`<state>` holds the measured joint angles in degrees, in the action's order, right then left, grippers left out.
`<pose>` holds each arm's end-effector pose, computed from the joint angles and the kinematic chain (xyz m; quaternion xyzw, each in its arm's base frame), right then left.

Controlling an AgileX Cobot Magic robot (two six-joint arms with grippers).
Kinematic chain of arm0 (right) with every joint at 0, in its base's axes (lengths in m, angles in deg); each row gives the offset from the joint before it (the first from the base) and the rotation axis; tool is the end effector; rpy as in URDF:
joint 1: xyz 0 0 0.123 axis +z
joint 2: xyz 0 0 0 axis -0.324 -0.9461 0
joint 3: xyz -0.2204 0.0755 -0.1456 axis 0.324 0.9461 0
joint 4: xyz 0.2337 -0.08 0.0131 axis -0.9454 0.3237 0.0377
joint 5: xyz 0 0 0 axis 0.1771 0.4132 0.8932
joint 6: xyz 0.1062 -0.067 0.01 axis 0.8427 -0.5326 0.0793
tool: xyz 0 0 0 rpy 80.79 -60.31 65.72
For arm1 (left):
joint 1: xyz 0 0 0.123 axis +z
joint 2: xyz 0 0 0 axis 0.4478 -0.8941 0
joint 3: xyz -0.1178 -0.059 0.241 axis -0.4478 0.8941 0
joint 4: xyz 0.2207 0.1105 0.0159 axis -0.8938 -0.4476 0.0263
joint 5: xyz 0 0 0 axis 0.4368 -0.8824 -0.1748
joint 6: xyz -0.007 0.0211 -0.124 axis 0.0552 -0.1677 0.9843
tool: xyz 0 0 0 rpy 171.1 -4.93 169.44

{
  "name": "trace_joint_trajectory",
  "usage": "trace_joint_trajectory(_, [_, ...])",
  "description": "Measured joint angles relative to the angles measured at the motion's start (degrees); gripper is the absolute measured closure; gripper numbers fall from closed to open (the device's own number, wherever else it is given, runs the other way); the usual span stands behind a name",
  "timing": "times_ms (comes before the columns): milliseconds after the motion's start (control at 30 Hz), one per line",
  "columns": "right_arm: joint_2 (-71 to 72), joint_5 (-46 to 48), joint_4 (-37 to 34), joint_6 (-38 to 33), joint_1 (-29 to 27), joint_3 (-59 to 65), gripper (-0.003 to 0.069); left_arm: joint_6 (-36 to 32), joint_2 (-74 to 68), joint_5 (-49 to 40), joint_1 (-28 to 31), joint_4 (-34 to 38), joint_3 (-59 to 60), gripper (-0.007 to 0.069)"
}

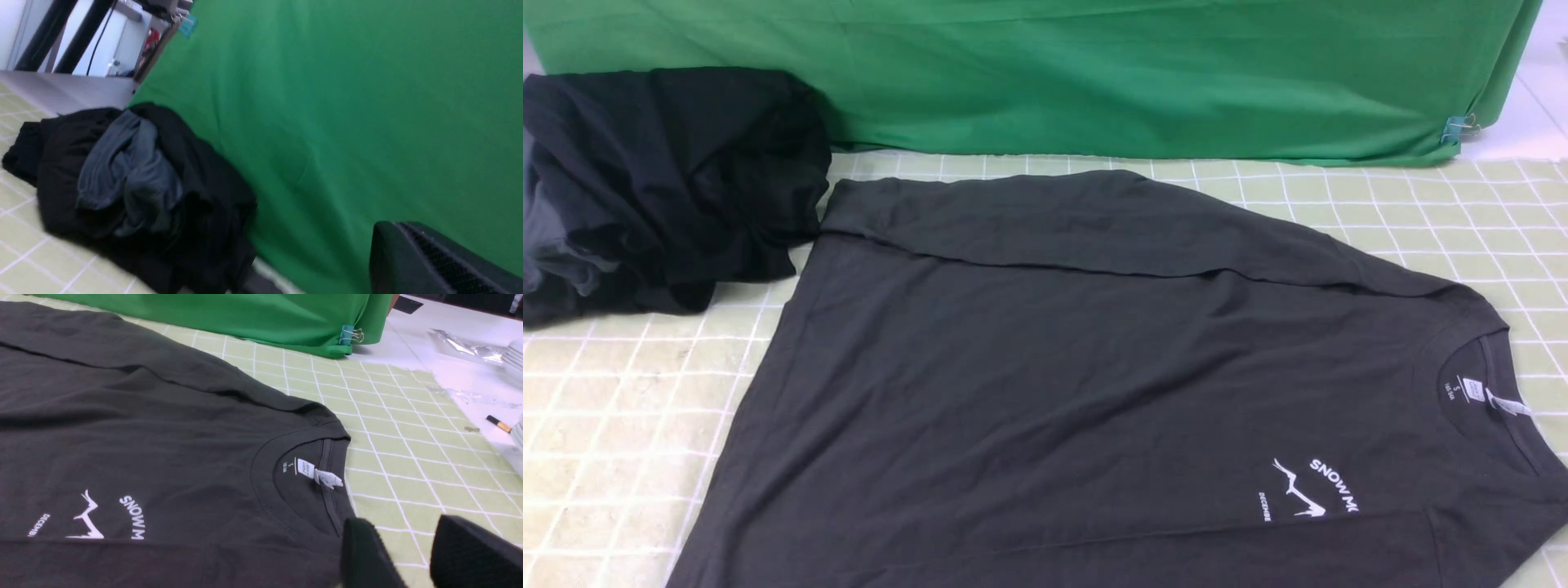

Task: Fold a long-sleeved shirt over a green coffee tablecloth.
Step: 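Grasp the left edge of the dark T-shirt lying flat on the table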

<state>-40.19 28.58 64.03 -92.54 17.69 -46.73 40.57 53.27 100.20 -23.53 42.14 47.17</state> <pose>0.0963 -0.0023 0.1830 -0.0323 0.7610 -0.0429 0.6465 0.0912 0.0201 0.2376 -0.2411 0.5538 -0.1825 0.7758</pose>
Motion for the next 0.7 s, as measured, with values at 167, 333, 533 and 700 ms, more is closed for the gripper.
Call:
trace_joint_trajectory(167, [0.0,-0.9,0.0,0.0,0.0,0.0,0.0418,9.3,0.0,11.5,0.0,0.4,-0.2,0.0622])
trace_joint_trajectory(333, [0.0,-7.9,-7.0,8.9,0.0,0.0,0.0418,16.3,-2.0,1.2,0.0,-2.8,-12.4,0.0622])
trace_joint_trajectory(533, [0.0,-21.4,-18.1,31.4,0.0,0.0,0.0418,15.0,-20.0,-31.6,0.0,-7.5,-32.3,0.0622])
trace_joint_trajectory(700, [0.0,-23.8,-19.5,34.9,0.0,0.0,0.0418,0.7,-45.5,-60.5,0.0,-7.8,-43.8,0.0622])
